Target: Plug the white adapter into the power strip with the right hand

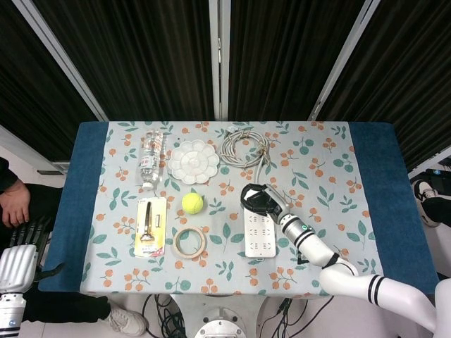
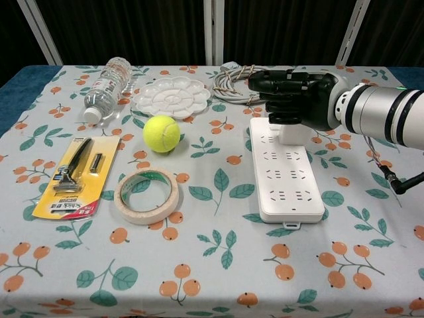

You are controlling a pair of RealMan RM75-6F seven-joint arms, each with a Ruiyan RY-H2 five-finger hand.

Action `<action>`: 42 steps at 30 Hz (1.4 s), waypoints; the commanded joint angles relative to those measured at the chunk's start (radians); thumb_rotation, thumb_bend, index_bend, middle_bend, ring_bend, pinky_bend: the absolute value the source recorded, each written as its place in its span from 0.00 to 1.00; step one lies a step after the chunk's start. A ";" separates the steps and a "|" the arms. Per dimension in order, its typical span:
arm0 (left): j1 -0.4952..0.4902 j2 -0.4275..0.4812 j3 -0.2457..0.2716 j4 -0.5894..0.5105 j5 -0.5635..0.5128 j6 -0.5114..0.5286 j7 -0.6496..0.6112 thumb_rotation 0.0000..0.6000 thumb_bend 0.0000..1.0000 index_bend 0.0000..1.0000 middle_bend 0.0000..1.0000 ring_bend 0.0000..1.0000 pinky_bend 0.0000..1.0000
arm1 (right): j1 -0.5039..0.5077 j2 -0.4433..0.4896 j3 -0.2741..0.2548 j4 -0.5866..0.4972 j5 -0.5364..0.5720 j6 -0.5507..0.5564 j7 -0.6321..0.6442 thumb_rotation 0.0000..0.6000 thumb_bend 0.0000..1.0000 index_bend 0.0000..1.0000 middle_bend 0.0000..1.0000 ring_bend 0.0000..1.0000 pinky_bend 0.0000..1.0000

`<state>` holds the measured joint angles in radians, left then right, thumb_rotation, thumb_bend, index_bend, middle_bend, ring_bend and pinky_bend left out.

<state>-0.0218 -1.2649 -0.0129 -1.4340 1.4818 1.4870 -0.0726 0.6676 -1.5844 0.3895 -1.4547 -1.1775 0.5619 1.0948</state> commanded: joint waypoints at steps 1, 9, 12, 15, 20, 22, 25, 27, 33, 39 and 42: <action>0.000 0.000 0.000 0.001 0.000 0.000 -0.001 1.00 0.07 0.00 0.01 0.00 0.00 | 0.001 -0.003 0.001 0.004 0.005 -0.003 -0.004 1.00 0.91 1.00 0.95 1.00 1.00; 0.002 -0.001 0.000 0.002 -0.001 0.001 -0.003 1.00 0.07 0.00 0.01 0.00 0.00 | 0.011 -0.014 0.010 0.009 0.010 -0.010 -0.019 1.00 0.91 1.00 0.95 1.00 1.00; 0.003 -0.002 0.000 0.003 -0.002 0.002 -0.004 1.00 0.07 0.00 0.01 0.00 0.00 | 0.012 -0.015 0.011 0.008 0.013 -0.013 -0.026 1.00 0.91 1.00 0.95 1.00 1.00; 0.004 -0.002 0.001 0.005 -0.001 0.003 -0.006 1.00 0.07 0.00 0.01 0.00 0.00 | 0.009 -0.016 0.010 0.012 0.020 -0.013 -0.032 1.00 0.91 1.00 0.95 1.00 1.00; 0.003 -0.002 0.001 0.006 0.002 0.004 -0.007 1.00 0.07 0.00 0.01 0.00 0.00 | -0.008 -0.006 0.022 -0.010 0.006 0.013 -0.023 1.00 0.91 1.00 0.95 1.00 1.00; 0.004 -0.001 0.000 0.006 0.003 0.006 -0.007 1.00 0.07 0.00 0.01 0.00 0.00 | -0.022 0.012 0.031 -0.033 -0.015 0.034 -0.012 1.00 0.92 1.00 0.95 1.00 1.00; 0.003 0.002 -0.001 0.002 0.003 0.007 -0.004 1.00 0.07 0.00 0.01 0.00 0.00 | -0.046 0.051 0.038 -0.075 -0.048 0.066 0.001 1.00 0.92 1.00 0.95 1.00 1.00; 0.000 0.005 -0.002 -0.002 0.006 0.006 0.000 1.00 0.07 0.00 0.01 0.00 0.00 | -0.065 0.082 0.039 -0.105 -0.070 0.091 0.008 1.00 0.92 1.00 0.95 1.00 1.00; -0.005 0.009 -0.007 -0.016 0.014 0.014 0.013 1.00 0.07 0.00 0.01 0.00 0.00 | -0.120 0.189 0.009 -0.161 -0.147 0.178 -0.068 1.00 0.88 0.98 0.92 0.96 0.97; -0.010 0.003 -0.015 -0.020 0.019 0.024 0.025 1.00 0.07 0.00 0.01 0.00 0.00 | -0.228 0.288 -0.106 -0.140 -0.308 0.449 -0.574 1.00 0.65 0.56 0.61 0.53 0.45; -0.013 0.003 -0.019 -0.024 0.023 0.031 0.033 1.00 0.07 0.00 0.01 0.00 0.00 | -0.290 0.341 -0.153 -0.156 -0.326 0.541 -0.838 1.00 0.44 0.31 0.38 0.24 0.13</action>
<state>-0.0338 -1.2621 -0.0309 -1.4573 1.5044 1.5167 -0.0407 0.4846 -1.3401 0.3323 -1.6018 -1.4100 0.9103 0.6429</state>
